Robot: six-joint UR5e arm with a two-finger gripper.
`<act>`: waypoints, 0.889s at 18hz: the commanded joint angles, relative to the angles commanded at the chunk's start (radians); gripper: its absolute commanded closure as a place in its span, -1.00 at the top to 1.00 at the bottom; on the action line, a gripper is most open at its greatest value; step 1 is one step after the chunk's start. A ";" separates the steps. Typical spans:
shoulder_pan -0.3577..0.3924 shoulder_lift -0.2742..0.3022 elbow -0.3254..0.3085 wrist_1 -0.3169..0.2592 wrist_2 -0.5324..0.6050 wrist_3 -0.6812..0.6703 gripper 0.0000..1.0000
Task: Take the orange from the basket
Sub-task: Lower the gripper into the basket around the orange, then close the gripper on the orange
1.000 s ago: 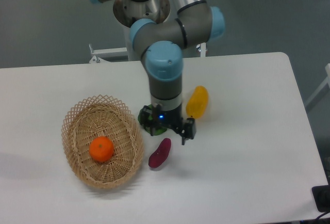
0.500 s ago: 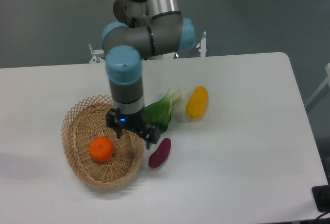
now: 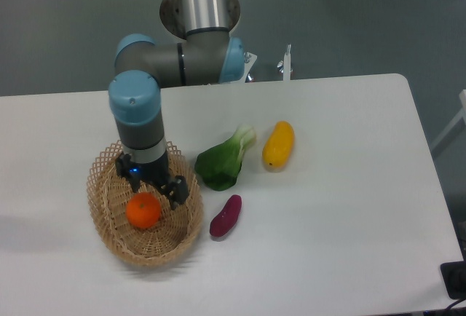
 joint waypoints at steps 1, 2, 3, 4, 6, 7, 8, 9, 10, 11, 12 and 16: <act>-0.002 -0.002 -0.002 0.000 -0.008 -0.002 1.00; -0.006 -0.002 -0.002 0.000 -0.011 -0.002 1.00; -0.017 -0.005 -0.002 -0.002 -0.011 -0.002 1.00; -0.021 -0.011 -0.002 -0.002 -0.009 -0.005 1.00; -0.023 -0.028 -0.002 -0.002 -0.006 -0.020 1.00; -0.023 -0.041 -0.002 -0.002 -0.005 -0.021 1.00; -0.025 -0.049 0.000 0.000 -0.002 -0.020 1.00; -0.025 -0.058 0.002 0.000 0.000 -0.020 1.00; -0.025 -0.064 0.003 0.000 0.003 -0.018 1.00; -0.025 -0.069 0.005 0.002 0.006 -0.017 1.00; -0.025 -0.083 0.012 0.002 0.012 -0.017 1.00; -0.026 -0.092 0.011 0.003 0.020 -0.017 1.00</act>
